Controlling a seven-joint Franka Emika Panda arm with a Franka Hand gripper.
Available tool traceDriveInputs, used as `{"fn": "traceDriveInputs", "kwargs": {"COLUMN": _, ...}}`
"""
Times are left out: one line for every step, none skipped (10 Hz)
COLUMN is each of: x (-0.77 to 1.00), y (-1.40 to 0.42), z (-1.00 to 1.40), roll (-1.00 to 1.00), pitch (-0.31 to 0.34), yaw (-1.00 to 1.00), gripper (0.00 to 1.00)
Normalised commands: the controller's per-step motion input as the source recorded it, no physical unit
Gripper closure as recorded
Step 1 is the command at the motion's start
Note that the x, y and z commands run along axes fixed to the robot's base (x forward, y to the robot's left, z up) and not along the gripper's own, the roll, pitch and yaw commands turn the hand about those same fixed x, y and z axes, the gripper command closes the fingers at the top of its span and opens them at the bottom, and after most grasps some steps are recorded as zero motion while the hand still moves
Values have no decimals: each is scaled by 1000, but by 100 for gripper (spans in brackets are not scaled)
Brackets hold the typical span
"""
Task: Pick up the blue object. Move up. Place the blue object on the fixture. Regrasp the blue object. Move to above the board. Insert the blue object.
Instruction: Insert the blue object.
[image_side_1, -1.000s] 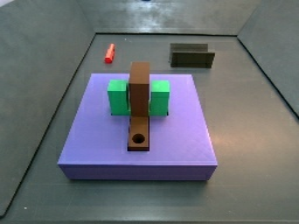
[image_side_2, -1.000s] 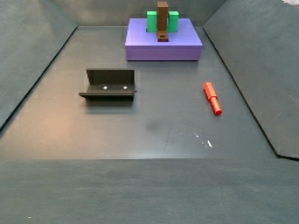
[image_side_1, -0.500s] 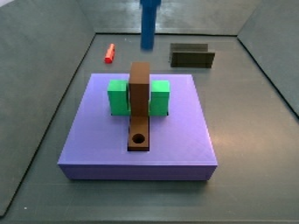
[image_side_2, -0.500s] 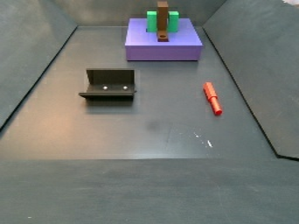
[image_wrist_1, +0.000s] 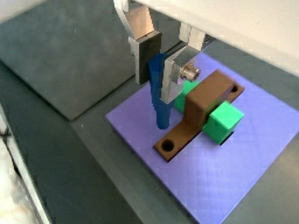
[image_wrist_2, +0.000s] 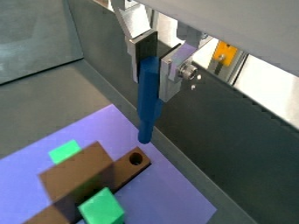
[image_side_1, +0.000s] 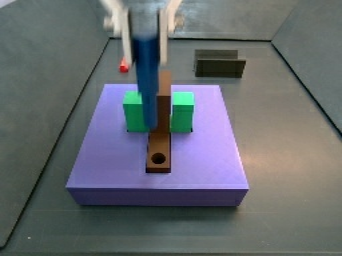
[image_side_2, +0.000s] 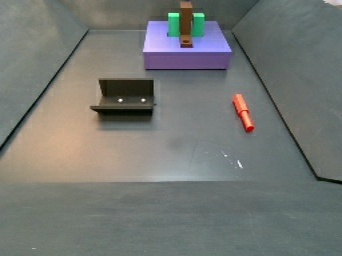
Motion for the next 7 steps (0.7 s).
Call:
{"fn": "traceDriveInputs", "kwargs": {"x": 0, "y": -269, "z": -583, "roll": 344, "pitch": -34, "yaw": 274, "gripper": 100}}
{"fn": "traceDriveInputs", "kwargs": {"x": 129, "y": -226, "z": -449, "roll": 416, "pitch": 0, "yaw": 200, "gripper": 100}}
{"fn": "traceDriveInputs", "kwargs": {"x": 214, "y": -143, "z": -469, "roll": 404, "pitch": 20, "yaw": 109, "gripper": 100}}
{"fn": "traceDriveInputs", "kwargs": {"x": 246, "y": -71, "z": -389, "roll": 274, "pitch": 110, "yaw": 0, "gripper": 100}}
{"fn": "traceDriveInputs", "kwargs": {"x": 217, "y": 0, "z": -183, "roll": 90, "pitch": 83, "yaw": 0, "gripper": 100}}
{"fn": "traceDriveInputs", "kwargs": {"x": 186, "y": 0, "z": -91, "roll": 60, "pitch": 110, "yaw": -51, "gripper": 100}}
{"fn": "traceDriveInputs", "kwargs": {"x": 71, "y": 0, "z": -54, "roll": 64, "pitch": 113, "yaw": -17, "gripper": 100}}
